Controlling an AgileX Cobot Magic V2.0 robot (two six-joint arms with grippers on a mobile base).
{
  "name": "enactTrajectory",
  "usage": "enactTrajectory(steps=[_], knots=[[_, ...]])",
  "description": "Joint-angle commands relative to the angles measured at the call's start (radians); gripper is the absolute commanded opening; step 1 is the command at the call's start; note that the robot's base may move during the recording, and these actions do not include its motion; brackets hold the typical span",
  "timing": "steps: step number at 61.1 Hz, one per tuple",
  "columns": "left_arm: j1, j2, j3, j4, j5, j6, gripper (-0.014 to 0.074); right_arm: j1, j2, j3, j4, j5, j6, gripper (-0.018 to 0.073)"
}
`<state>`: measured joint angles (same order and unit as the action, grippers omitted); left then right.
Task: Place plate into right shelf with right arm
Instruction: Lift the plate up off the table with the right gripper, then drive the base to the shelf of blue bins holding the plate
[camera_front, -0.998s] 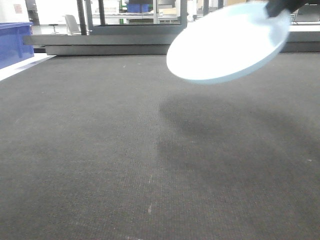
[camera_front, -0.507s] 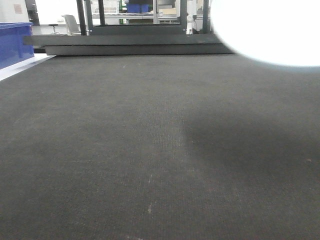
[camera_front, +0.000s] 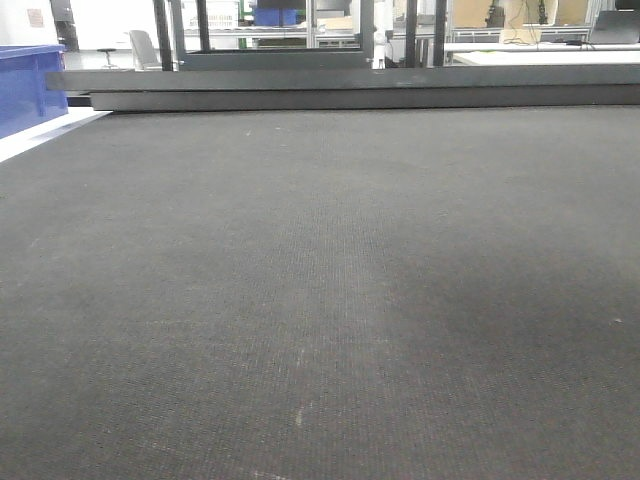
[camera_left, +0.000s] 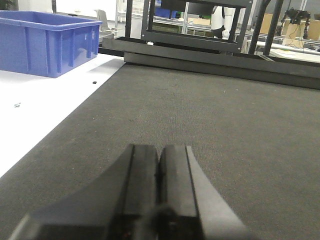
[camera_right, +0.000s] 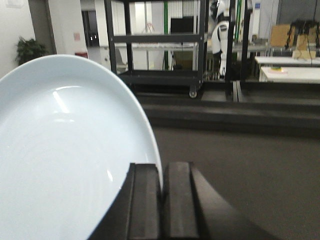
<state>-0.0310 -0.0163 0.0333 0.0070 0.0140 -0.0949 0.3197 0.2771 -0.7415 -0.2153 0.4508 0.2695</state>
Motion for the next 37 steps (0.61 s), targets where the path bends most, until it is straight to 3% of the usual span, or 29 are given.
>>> enactTrajectory(steps=[1, 37], knots=[[0.002, -0.012, 0.007, 0.0, -0.091, -0.006, -0.0047, 0.001, 0.008, -0.026, -0.019, -0.101, -0.007, 0.005], [0.002, -0.012, 0.007, 0.0, -0.091, -0.006, -0.0047, 0.001, 0.008, -0.026, -0.019, -0.091, -0.007, 0.005]])
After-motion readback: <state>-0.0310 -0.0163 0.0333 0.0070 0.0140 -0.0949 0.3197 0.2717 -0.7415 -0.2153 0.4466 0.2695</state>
